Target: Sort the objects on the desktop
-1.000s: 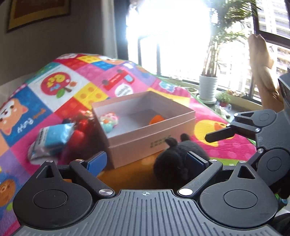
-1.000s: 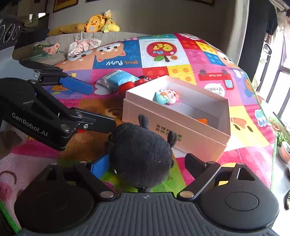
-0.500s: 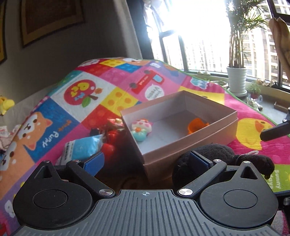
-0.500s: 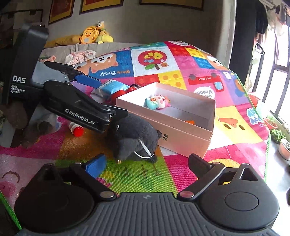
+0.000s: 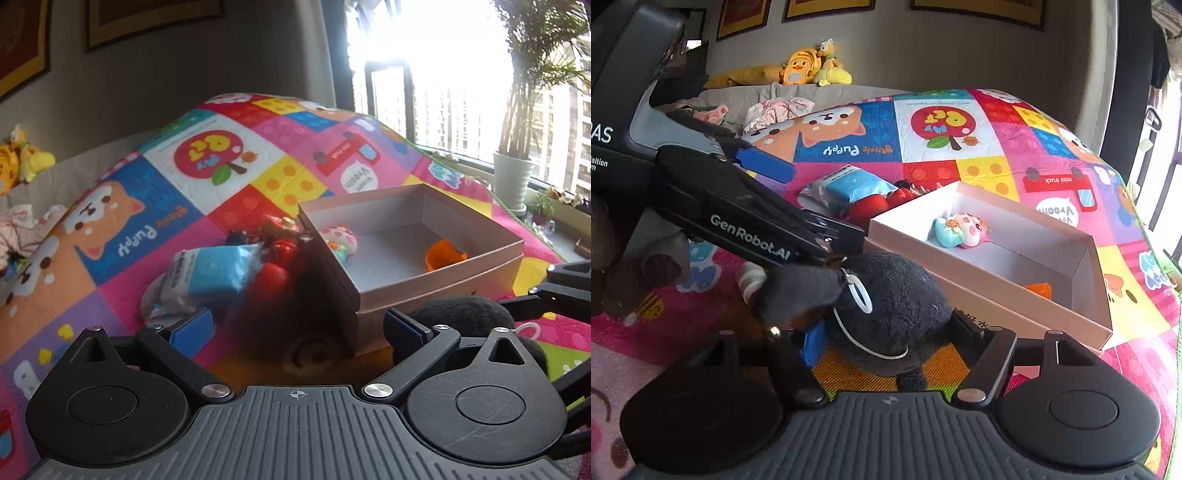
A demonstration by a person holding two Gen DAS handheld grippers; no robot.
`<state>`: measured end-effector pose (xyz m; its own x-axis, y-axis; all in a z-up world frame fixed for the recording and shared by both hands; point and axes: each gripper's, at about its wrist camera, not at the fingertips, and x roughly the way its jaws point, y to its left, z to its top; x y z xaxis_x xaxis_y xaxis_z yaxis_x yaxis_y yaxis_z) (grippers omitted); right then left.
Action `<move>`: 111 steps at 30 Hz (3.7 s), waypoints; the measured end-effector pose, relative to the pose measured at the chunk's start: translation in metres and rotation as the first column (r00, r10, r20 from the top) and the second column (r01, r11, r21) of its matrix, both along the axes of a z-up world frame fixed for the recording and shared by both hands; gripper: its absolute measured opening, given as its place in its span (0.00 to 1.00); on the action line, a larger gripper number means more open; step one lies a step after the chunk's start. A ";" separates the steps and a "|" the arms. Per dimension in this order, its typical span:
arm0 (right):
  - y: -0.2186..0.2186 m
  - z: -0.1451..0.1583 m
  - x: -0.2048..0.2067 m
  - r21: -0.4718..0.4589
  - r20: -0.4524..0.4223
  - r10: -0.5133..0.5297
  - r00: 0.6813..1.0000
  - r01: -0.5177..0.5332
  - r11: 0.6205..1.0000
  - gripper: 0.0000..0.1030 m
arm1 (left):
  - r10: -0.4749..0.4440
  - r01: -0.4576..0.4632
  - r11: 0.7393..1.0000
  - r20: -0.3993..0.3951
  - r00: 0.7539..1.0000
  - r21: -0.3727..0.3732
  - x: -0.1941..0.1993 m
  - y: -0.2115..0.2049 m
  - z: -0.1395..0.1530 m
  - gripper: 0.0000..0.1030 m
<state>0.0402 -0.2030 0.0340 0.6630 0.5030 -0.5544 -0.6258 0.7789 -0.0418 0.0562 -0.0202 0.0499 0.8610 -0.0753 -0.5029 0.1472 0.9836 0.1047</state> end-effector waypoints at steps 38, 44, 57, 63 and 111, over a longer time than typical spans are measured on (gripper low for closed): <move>-0.035 -0.010 -0.033 0.045 0.080 -0.226 0.971 0.223 0.974 0.95 | -0.072 0.068 0.997 -0.168 0.983 -0.032 -0.039 0.002 -0.042 0.47; -0.023 -0.003 -0.020 -0.057 0.015 -0.157 0.988 0.157 0.986 0.64 | -0.101 0.102 0.995 -0.136 0.986 0.000 -0.050 -0.007 -0.030 0.47; -0.105 0.109 -0.011 0.264 0.167 -0.392 0.905 0.342 0.902 0.63 | -0.175 0.174 0.985 0.060 0.983 0.019 0.040 -0.068 0.050 0.60; -0.120 0.124 0.017 0.258 0.157 -0.435 0.886 0.389 0.885 0.63 | -0.154 0.154 0.988 0.038 0.987 0.014 0.016 -0.048 0.028 0.83; -0.016 0.027 0.191 -0.157 -0.100 -0.413 0.905 0.395 0.905 0.53 | -0.004 -0.005 0.994 -0.079 0.997 -0.111 -0.015 0.042 -0.041 0.97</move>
<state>0.2309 -0.2191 0.0614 0.7133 0.1247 -0.6897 -0.2653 0.9589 -0.1009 0.0415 0.0218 0.0089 0.8191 -0.1337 -0.5579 0.1499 0.9886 -0.0170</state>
